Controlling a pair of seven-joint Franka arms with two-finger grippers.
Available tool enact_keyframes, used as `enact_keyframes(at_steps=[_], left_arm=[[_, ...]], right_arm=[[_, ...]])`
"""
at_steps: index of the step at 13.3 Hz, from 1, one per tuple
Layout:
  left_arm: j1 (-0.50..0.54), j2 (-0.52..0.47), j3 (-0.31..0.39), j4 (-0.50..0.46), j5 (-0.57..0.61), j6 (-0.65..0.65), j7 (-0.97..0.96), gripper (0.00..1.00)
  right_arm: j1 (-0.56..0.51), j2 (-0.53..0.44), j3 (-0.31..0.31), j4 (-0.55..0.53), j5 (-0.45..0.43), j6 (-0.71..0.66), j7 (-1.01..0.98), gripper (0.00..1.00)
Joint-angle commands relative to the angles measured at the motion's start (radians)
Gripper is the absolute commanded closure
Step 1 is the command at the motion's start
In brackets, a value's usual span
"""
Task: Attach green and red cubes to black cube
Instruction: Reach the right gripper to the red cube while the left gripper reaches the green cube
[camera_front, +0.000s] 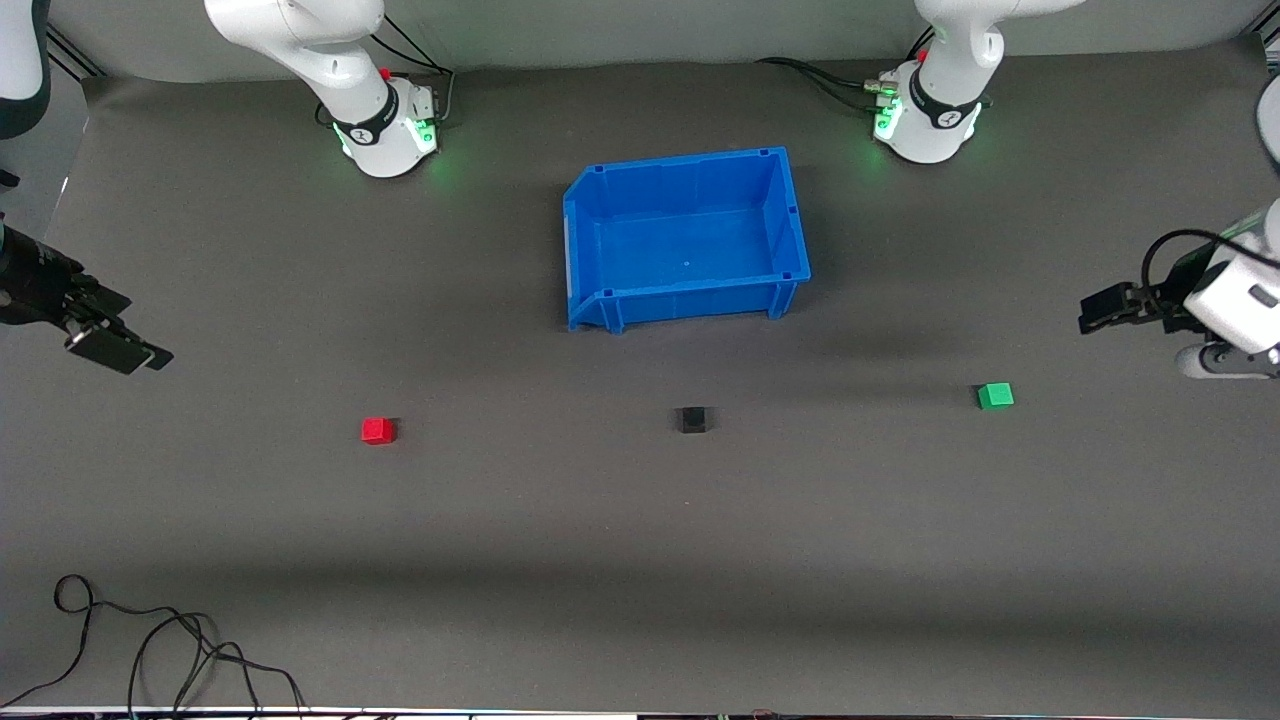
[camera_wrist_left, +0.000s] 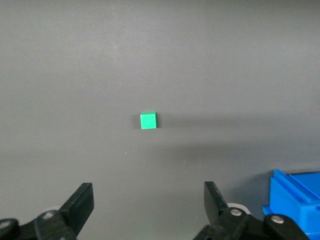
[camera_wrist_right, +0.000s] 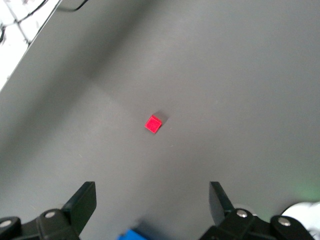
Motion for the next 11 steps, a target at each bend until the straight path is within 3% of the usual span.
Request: enact_keyframes(at_steps=[1, 3, 8, 11], left_arm=[[0.021, -0.022, 0.003, -0.131, -0.011, 0.126, -0.003, 0.02], [0.023, -0.027, 0.003, -0.255, -0.011, 0.266, -0.015, 0.04], [0.038, 0.022, 0.006, -0.435, -0.011, 0.567, -0.021, 0.08], [0.056, 0.114, 0.006, -0.484, -0.011, 0.693, -0.042, 0.13]], right_arm=[[-0.007, 0.034, -0.019, 0.032, 0.106, -0.010, 0.300, 0.00], [-0.025, 0.057, -0.020, 0.026, 0.152, -0.010, 0.379, 0.00], [-0.027, 0.123, -0.034, -0.057, 0.264, 0.050, 0.370, 0.00], [-0.028, 0.128, -0.034, -0.252, 0.334, 0.244, 0.283, 0.00]])
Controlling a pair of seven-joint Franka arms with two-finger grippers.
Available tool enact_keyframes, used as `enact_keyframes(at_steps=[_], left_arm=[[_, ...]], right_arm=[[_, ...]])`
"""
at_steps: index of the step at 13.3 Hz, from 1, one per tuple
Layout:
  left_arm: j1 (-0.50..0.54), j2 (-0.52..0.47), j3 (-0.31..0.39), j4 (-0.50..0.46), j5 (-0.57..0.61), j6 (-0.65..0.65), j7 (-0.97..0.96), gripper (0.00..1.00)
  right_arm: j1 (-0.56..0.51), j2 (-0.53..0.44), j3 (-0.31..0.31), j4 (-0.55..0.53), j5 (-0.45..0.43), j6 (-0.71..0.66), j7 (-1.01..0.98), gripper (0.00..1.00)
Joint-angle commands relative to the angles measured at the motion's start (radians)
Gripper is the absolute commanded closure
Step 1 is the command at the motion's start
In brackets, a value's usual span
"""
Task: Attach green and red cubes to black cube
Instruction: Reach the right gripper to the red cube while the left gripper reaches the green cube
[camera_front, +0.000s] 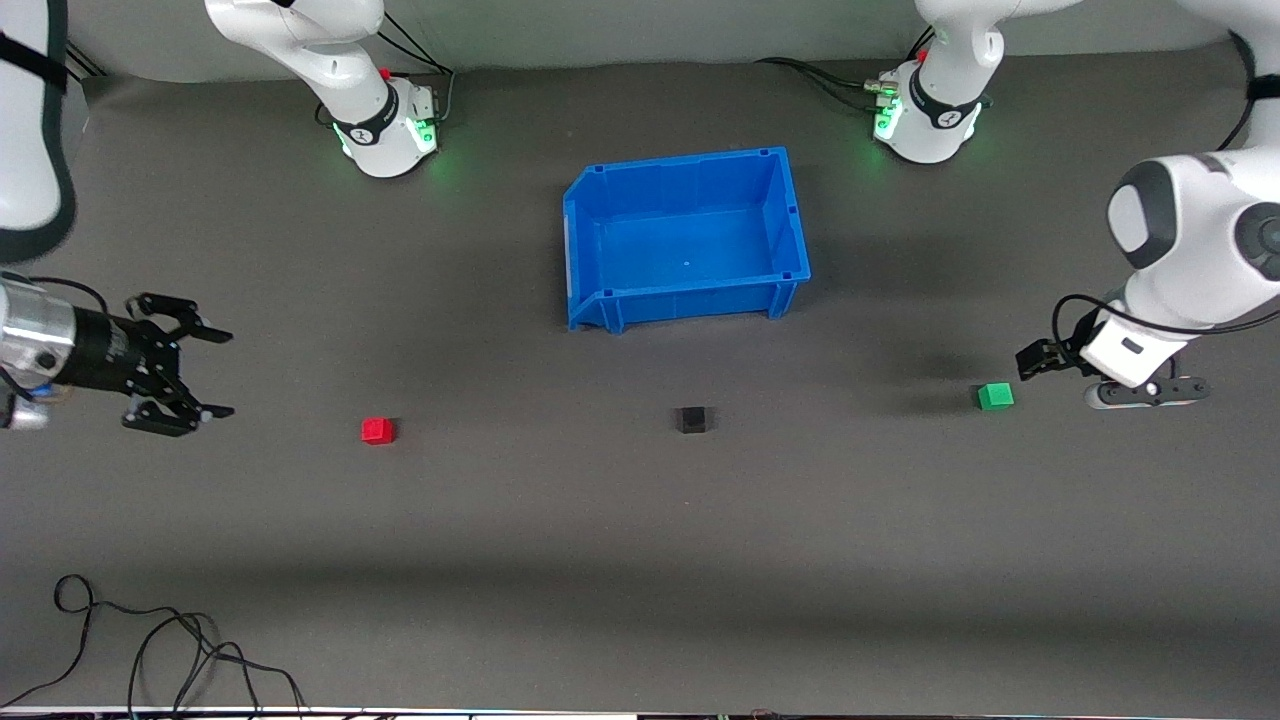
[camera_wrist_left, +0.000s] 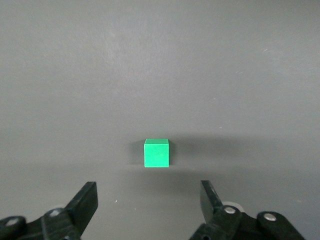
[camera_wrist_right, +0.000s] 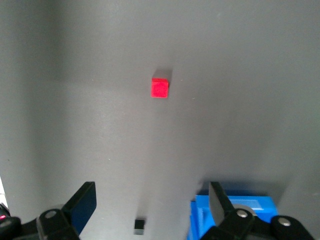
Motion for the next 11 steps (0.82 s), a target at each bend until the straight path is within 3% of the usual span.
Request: enact_keyframes(at_steps=[1, 4, 7, 11], left_arm=[[0.019, 0.079, -0.003, -0.025, -0.009, 0.078, -0.025, 0.13], [0.013, 0.160, -0.003, -0.025, -0.009, 0.159, -0.027, 0.14], [0.008, 0.196, -0.005, -0.004, -0.007, 0.175, -0.025, 0.18], [0.008, 0.247, -0.005, 0.021, -0.003, 0.186, -0.024, 0.25]], right_arm=[[-0.001, -0.012, -0.002, -0.192, 0.078, 0.183, -0.099, 0.00], [-0.001, 0.063, -0.002, -0.294, 0.173, 0.343, -0.211, 0.00], [-0.001, 0.168, -0.002, -0.325, 0.270, 0.442, -0.325, 0.00], [0.011, 0.256, 0.001, -0.325, 0.286, 0.538, -0.334, 0.00]])
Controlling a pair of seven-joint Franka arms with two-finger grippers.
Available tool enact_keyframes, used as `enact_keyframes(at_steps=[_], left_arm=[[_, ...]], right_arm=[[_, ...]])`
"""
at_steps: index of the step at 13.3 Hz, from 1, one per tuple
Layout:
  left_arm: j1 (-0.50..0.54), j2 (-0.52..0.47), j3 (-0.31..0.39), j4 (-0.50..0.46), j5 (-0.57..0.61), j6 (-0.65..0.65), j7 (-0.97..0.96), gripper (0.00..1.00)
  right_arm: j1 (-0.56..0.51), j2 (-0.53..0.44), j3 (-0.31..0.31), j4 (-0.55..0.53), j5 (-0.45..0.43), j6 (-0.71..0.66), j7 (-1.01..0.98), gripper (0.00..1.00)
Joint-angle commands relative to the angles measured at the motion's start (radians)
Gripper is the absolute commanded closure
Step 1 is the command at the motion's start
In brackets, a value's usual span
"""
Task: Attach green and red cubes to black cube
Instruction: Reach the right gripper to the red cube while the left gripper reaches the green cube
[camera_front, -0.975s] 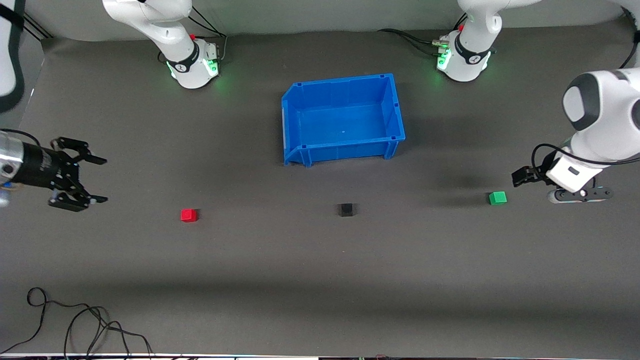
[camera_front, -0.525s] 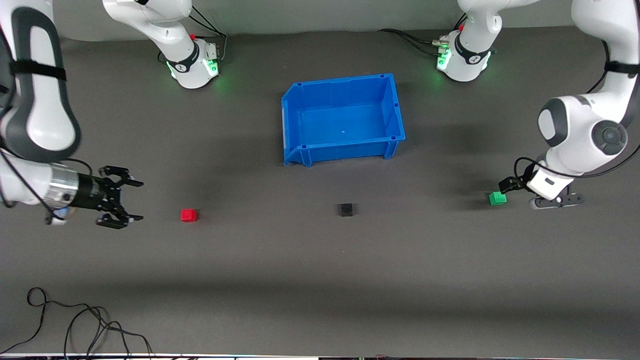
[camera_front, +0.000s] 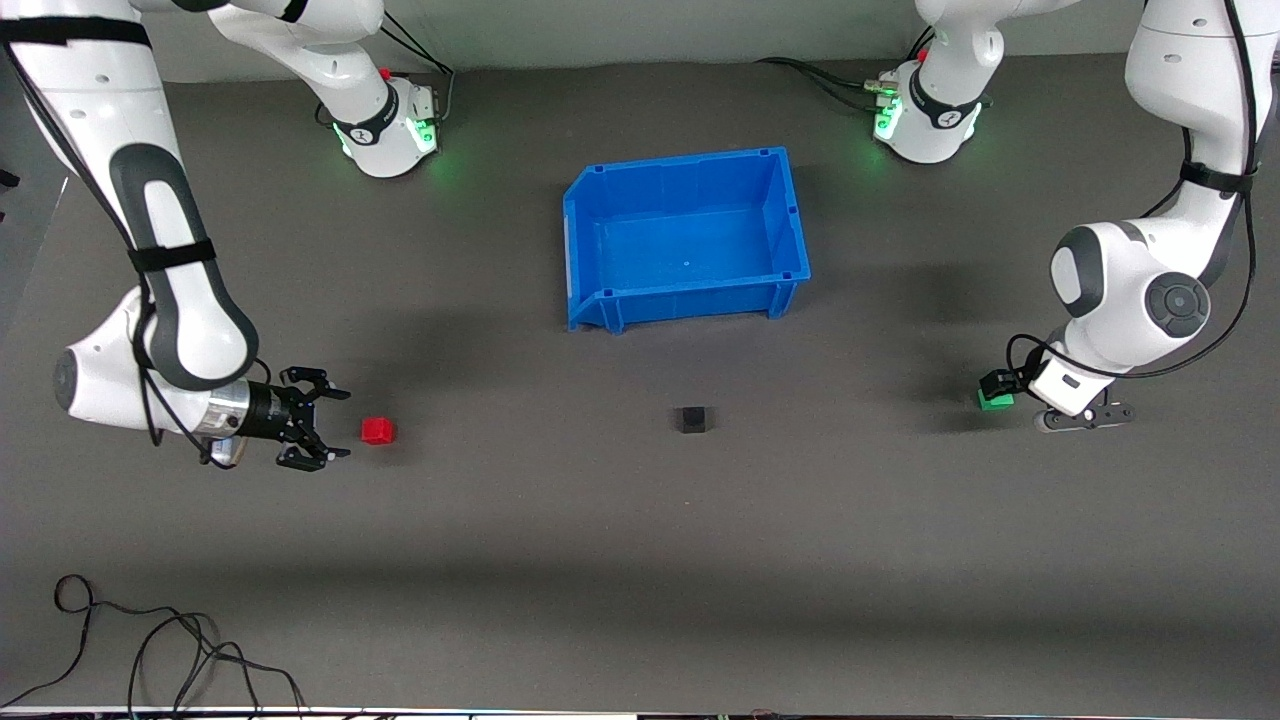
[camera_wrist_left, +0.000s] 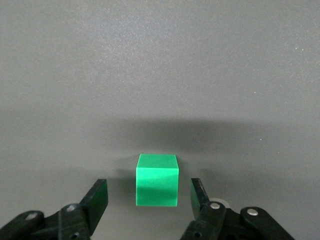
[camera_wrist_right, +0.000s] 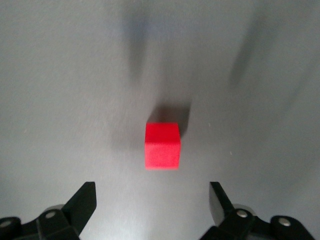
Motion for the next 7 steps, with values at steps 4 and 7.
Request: enact_keyframes(at_steps=[4, 7], left_arm=[[-0.007, 0.035, -0.002, 0.025, -0.001, 0.011, -0.011, 0.28], [-0.005, 0.097, -0.001, 0.075, 0.002, 0.040, -0.011, 0.28]], right_arm=[[0.010, 0.073, 0.002, 0.002, 0.096, 0.061, -0.101, 0.00], [0.012, 0.081, 0.003, 0.002, 0.098, 0.061, -0.099, 0.00]])
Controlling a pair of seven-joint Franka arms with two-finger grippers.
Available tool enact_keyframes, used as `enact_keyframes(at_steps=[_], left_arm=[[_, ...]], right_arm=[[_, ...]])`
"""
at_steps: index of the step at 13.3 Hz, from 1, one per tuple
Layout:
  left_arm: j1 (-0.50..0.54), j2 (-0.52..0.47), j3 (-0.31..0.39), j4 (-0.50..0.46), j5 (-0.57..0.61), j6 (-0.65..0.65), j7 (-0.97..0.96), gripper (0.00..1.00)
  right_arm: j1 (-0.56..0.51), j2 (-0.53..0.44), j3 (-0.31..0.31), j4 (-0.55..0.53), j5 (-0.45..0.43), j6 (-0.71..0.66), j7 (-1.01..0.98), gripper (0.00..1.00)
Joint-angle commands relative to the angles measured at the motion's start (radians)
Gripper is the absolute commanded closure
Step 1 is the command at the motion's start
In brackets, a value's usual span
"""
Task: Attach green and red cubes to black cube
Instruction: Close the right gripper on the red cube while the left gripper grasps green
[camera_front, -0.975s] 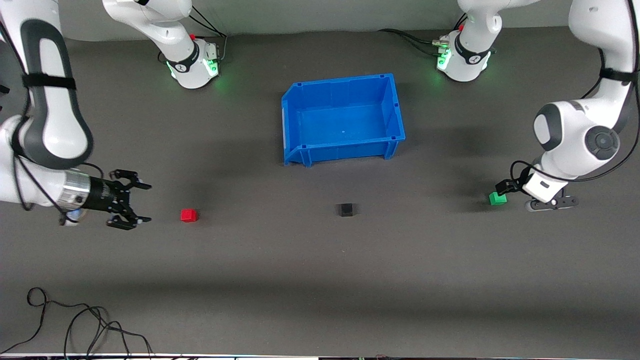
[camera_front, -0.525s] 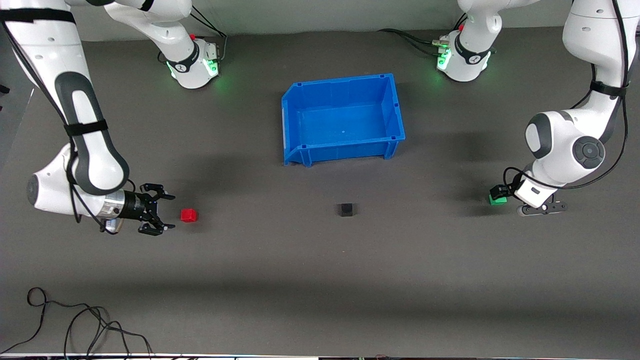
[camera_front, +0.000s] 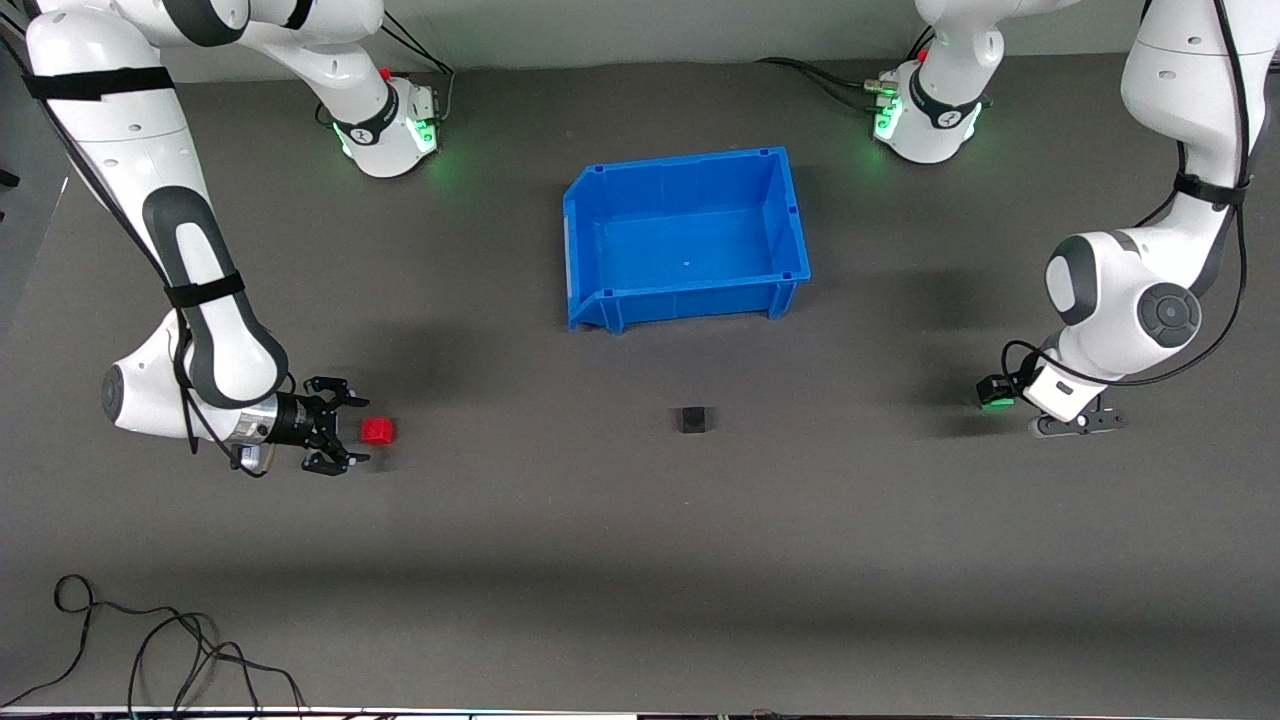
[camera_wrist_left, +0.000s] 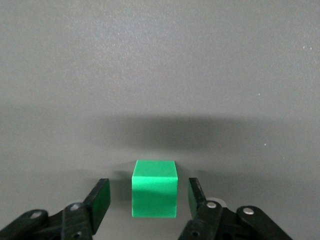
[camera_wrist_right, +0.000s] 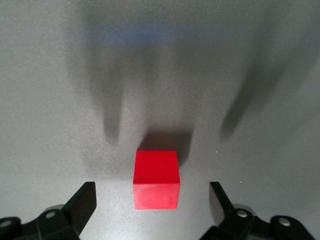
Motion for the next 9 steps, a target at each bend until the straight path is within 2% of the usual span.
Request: enact_keyframes(at_steps=[1, 4, 5, 6, 8, 9], left_arm=[[-0.007, 0.071, 0.002, 0.058, 0.002, 0.035, -0.011, 0.28], [-0.008, 0.071, 0.002, 0.057, 0.003, 0.032, -0.011, 0.30], [-0.008, 0.071, 0.000, 0.055, 0.003, 0.029, -0.011, 0.30], [-0.011, 0.066, 0.000, 0.057, 0.003, 0.022, -0.011, 0.30], [-0.014, 0.066, 0.000, 0.055, 0.003, 0.019, -0.011, 0.32], [-0.014, 0.066, 0.000, 0.054, 0.003, 0.020, -0.008, 0.37]], right_arm=[[0.009, 0.011, -0.003, 0.002, 0.034, 0.020, -0.029, 0.00], [0.009, 0.029, -0.003, 0.002, 0.036, 0.033, -0.030, 0.01], [0.009, 0.028, -0.003, 0.002, 0.037, 0.033, -0.030, 0.12], [0.009, 0.026, -0.003, 0.002, 0.042, 0.033, -0.030, 0.28], [0.011, 0.026, -0.003, 0.003, 0.042, 0.032, -0.027, 0.49], [0.011, 0.025, -0.003, 0.003, 0.042, 0.032, -0.026, 0.51]])
